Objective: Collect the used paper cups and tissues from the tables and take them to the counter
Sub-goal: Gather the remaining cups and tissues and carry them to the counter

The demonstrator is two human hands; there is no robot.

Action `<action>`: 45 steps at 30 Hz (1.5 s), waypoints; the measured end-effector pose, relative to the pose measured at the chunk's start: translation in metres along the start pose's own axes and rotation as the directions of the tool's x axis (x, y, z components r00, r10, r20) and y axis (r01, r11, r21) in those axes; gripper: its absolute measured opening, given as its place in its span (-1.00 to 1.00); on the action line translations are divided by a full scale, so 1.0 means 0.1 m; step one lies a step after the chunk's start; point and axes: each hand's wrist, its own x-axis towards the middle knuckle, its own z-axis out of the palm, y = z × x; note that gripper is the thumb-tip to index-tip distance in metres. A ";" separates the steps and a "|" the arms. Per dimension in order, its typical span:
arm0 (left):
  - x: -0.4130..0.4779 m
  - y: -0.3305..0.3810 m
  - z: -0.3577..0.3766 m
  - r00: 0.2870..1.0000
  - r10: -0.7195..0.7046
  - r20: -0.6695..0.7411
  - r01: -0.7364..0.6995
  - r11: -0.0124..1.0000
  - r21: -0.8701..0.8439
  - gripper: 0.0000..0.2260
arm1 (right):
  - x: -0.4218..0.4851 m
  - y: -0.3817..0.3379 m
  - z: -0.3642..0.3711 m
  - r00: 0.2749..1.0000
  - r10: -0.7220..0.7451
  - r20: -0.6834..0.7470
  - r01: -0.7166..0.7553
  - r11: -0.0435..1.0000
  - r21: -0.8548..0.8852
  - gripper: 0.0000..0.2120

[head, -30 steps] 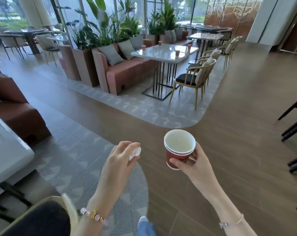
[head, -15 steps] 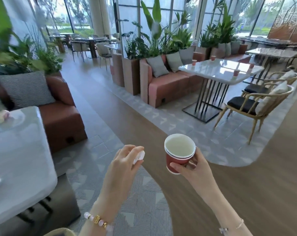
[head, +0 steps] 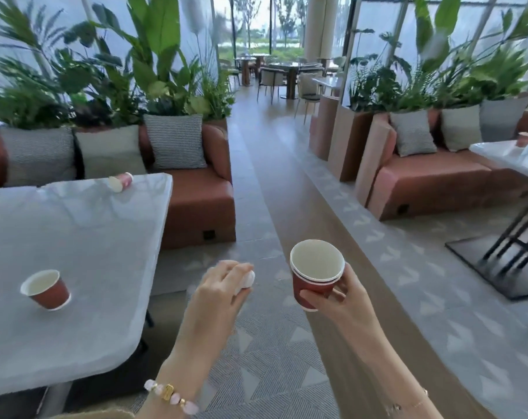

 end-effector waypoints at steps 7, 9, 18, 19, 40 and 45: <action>0.66 -0.39 0.26 0.984 -0.164 -0.076 0.169 0.983 0.065 -0.72 | 1.24 0.12 0.12 0.986 0.007 0.166 -0.008 1.000 0.007 -0.36; 0.81 -0.51 0.28 0.973 -0.215 -0.080 0.222 0.971 0.089 -0.70 | 1.52 0.16 0.23 0.977 0.007 0.213 -0.010 1.000 0.009 -0.39; 1.50 -1.41 0.20 0.912 -0.364 -0.188 0.397 0.898 0.190 -0.67 | 2.81 0.34 1.17 0.906 -0.004 0.424 0.009 1.000 -0.011 -0.41; 1.58 -1.56 0.18 0.902 -0.382 -0.200 0.418 0.889 0.185 -0.68 | 2.96 0.37 1.32 0.895 -0.005 0.447 0.012 1.000 -0.012 -0.40; 2.62 -3.91 -0.54 0.620 -0.630 -0.468 0.760 0.631 0.158 -0.69 | 5.05 0.57 4.45 0.542 0.024 0.840 -0.015 1.000 -0.019 -0.40; 2.60 -4.17 -0.63 0.436 -0.672 -0.599 0.871 0.484 0.091 -0.75 | 5.23 0.67 5.10 0.352 0.022 0.936 -0.012 1.000 -0.019 -0.42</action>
